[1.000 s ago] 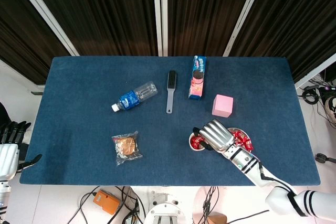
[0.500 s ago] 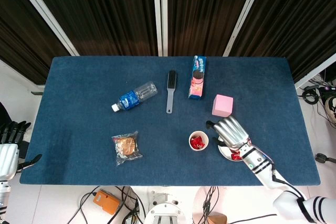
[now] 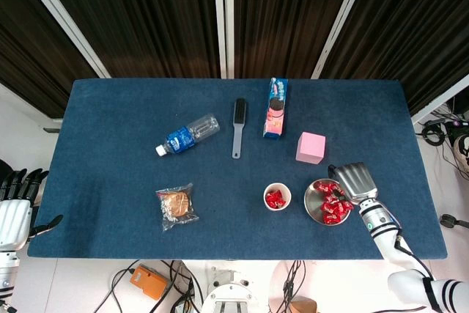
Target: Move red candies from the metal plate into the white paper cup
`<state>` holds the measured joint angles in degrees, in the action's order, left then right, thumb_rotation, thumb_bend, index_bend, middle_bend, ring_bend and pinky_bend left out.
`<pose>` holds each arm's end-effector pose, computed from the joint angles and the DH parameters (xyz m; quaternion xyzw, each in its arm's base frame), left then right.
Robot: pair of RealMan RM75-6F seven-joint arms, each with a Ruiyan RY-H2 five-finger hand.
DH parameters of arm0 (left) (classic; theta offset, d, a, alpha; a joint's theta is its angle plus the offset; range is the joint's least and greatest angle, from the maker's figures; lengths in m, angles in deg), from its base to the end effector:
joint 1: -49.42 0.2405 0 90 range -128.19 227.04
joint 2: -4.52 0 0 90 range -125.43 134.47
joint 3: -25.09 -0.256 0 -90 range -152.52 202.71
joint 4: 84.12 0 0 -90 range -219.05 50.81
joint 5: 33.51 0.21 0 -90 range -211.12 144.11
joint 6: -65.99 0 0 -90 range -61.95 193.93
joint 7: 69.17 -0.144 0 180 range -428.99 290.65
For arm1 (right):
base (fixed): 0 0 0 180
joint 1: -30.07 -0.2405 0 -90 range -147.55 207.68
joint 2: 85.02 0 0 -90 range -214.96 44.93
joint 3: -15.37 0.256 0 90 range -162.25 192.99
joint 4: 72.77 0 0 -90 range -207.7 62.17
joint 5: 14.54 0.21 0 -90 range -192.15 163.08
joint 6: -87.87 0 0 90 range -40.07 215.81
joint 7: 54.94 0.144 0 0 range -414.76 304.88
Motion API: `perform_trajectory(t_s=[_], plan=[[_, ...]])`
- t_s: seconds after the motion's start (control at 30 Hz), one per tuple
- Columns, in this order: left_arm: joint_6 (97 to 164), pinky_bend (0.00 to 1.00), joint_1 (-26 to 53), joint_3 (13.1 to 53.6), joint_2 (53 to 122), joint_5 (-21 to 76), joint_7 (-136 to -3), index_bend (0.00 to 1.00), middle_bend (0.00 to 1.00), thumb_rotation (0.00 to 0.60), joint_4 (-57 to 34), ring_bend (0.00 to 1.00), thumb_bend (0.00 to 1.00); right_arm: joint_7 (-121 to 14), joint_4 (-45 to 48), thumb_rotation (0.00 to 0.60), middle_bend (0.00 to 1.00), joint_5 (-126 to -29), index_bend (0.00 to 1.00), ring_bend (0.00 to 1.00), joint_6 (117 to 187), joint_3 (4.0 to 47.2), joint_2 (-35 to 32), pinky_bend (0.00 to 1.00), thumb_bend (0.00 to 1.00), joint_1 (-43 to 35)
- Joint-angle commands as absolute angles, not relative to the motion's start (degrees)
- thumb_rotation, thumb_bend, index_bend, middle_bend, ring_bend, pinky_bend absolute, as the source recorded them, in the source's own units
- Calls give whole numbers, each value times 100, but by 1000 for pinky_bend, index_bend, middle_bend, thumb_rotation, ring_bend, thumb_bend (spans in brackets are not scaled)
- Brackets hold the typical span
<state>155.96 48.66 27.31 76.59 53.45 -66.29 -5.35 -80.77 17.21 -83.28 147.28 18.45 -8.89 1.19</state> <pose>-0.3488 0.1563 0.1450 -0.5773 -0.3683 -0.3787 0.6227 -0.2509 -0.2875 0.0441 0.7546 -0.3447 0.2521 0.4982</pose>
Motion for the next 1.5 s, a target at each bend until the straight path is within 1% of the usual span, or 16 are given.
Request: perform_trajectory(t_s=[0.03, 0.5, 0.9, 0.97, 1.1, 1.2, 1.3, 1.5], plan=[[15605, 0, 4873, 2731, 7656, 5340, -6620, 123, 111, 600, -540, 0, 0, -8155, 1578, 600, 902, -8232, 535, 1000, 14604, 1864, -741, 1000, 397, 47], [15621, 0, 4906, 2715, 7715, 5320, -6507, 123, 111, 600, -681, 0, 0, -8348, 1399, 600, 902, -7951, 542, 1000, 14415, 1847, -464, 1000, 397, -58], [15610, 0, 4911, 2729, 7738, 5286, -6434, 122, 111, 600, -777, 0, 0, -8358, 1337, 600, 902, -7855, 537, 1000, 14152, 1828, -367, 1000, 399, -226], [15612, 0, 4917, 2727, 7744, 5282, -6423, 122, 111, 600, -790, 0, 0, -8407, 1317, 600, 902, -7823, 556, 1000, 14132, 1814, -353, 1000, 414, -244], [15624, 0, 4939, 2719, 7758, 5273, -6395, 123, 111, 600, -822, 0, 0, -8478, 1323, 600, 902, -7799, 612, 1000, 14136, 1797, -354, 1000, 501, -274], [15637, 0, 4949, 2721, 7762, 5269, -6378, 123, 111, 600, -835, 0, 0, -8371, 1479, 600, 902, -7946, 640, 1000, 14246, 1822, -454, 1000, 540, -263], [15646, 0, 4951, 2721, 7764, 5277, -6376, 123, 111, 600, -840, 0, 0, -8074, 1797, 600, 902, -8274, 646, 1000, 14384, 1877, -703, 1000, 543, -251], [15659, 0, 4939, 2729, 7747, 5302, -6398, 123, 111, 600, -816, 0, 0, -7049, 2550, 600, 902, -9168, 661, 1000, 14738, 2169, -1291, 1000, 544, -290]])
